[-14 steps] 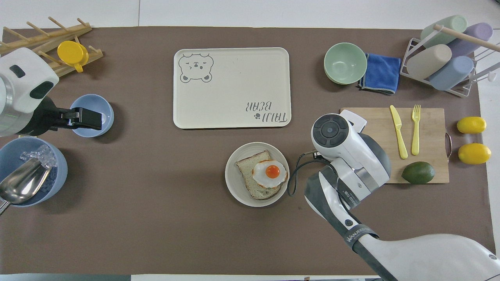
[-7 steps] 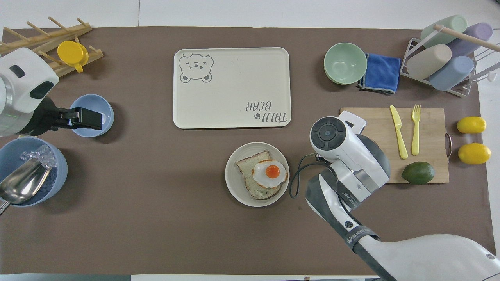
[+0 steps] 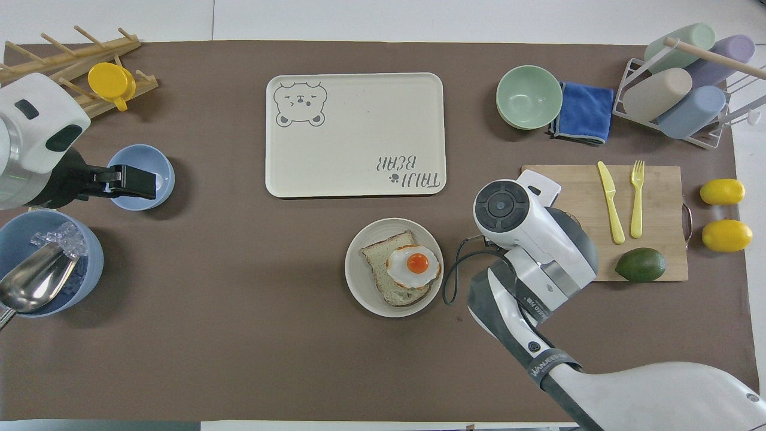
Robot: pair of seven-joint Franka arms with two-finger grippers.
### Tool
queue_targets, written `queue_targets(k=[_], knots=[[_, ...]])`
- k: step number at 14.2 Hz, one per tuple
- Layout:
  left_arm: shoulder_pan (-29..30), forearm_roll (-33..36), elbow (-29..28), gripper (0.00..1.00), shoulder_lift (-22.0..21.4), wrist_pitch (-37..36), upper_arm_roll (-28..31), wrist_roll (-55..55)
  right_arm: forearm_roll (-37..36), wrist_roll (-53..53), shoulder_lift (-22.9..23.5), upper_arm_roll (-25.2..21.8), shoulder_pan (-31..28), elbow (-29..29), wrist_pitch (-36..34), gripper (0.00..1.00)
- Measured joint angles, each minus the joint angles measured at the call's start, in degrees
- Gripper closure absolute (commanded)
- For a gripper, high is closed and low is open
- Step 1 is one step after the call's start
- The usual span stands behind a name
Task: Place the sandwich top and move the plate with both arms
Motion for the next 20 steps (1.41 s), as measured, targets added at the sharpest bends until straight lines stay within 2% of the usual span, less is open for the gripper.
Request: queue_targets(k=[2,4,7,10,13,16,20], knots=[[0.0,0.0,0.0,0.00,0.0,0.0,0.0,0.0,0.0,0.1,0.5,2.8,-0.1,3.9,-6.3,1.00],[0.0,0.0,0.0,0.00,0.0,0.0,0.0,0.0,0.2,0.3,1.6,7.6,0.0,11.2,-13.9,1.00],[0.0,0.0,0.0,0.00,0.0,0.0,0.0,0.0,2.9,3.2,2.7,15.0,0.2,19.3,-18.0,1.00],[0.6,0.0,0.0,0.00,0.0,0.0,0.1,0.0,8.2,8.7,4.0,16.6,2.3,20.1,-13.8,1.00],[1.6,0.0,0.0,0.00,0.0,0.0,0.1,0.0,8.9,15.1,6.3,16.7,5.6,19.2,-9.3,1.00],[1.7,0.0,0.0,0.00,0.0,0.0,0.2,0.0,8.9,16.5,7.1,16.6,6.2,16.8,-4.2,1.00],[2.7,0.0,0.0,0.00,0.0,0.0,0.2,0.0,9.2,16.6,7.1,16.6,6.0,16.0,-3.2,1.00]])
